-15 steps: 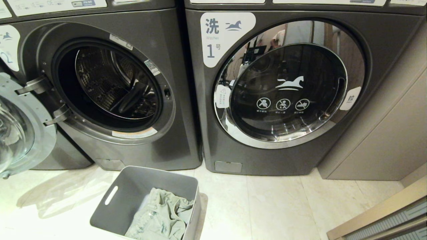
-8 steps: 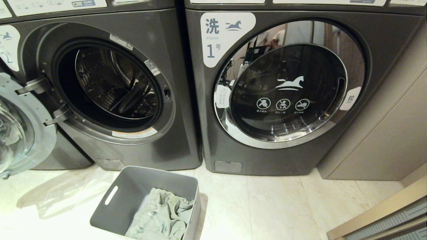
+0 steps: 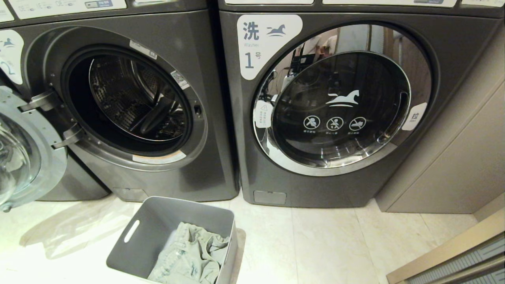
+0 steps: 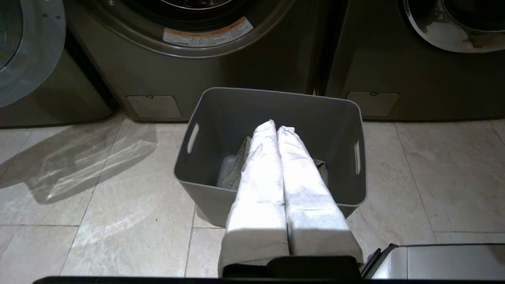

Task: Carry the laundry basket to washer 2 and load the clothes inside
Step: Place the clothes into the washing machine

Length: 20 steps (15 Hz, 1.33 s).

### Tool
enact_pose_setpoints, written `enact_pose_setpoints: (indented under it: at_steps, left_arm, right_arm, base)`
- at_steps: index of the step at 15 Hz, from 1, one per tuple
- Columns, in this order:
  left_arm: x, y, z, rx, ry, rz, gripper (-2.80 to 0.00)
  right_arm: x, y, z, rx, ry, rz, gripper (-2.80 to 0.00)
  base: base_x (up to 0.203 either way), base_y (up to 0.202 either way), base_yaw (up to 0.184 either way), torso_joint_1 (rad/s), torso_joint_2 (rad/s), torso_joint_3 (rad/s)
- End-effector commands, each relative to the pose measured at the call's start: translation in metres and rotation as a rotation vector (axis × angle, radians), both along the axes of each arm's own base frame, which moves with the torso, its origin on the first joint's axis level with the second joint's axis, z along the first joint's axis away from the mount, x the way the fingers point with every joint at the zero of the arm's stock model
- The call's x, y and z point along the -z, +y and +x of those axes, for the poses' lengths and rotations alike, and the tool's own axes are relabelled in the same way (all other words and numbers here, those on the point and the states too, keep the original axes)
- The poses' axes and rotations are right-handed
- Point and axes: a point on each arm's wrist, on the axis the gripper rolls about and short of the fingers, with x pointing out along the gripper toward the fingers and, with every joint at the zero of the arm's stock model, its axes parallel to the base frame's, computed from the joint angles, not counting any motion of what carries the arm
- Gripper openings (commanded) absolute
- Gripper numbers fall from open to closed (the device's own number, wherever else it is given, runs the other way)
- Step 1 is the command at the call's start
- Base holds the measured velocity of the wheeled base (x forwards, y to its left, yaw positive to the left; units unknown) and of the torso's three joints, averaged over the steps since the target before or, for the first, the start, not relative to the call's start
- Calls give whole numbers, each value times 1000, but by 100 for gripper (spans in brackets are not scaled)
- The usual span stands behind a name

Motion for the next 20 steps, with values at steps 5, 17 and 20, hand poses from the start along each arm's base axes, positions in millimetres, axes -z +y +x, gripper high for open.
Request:
enact_pose_setpoints:
  at_steps: [5, 17, 20]
  left_arm:
    - [0, 0, 0, -10, 1, -35, -280]
    - [0, 0, 0, -10, 1, -38, -280]
    - [0, 0, 0, -10, 1, -36, -280]
  right_arm:
    - [11, 0, 4, -3, 39, -1, -280]
    - [11, 0, 4, -1, 39, -1, -280]
    - [11, 0, 4, -1, 39, -1, -280]
  base:
    - [0, 0, 0, 0, 0, 0]
    - [0, 15, 0, 0, 1, 0]
    - [0, 194, 0, 4, 1, 3]
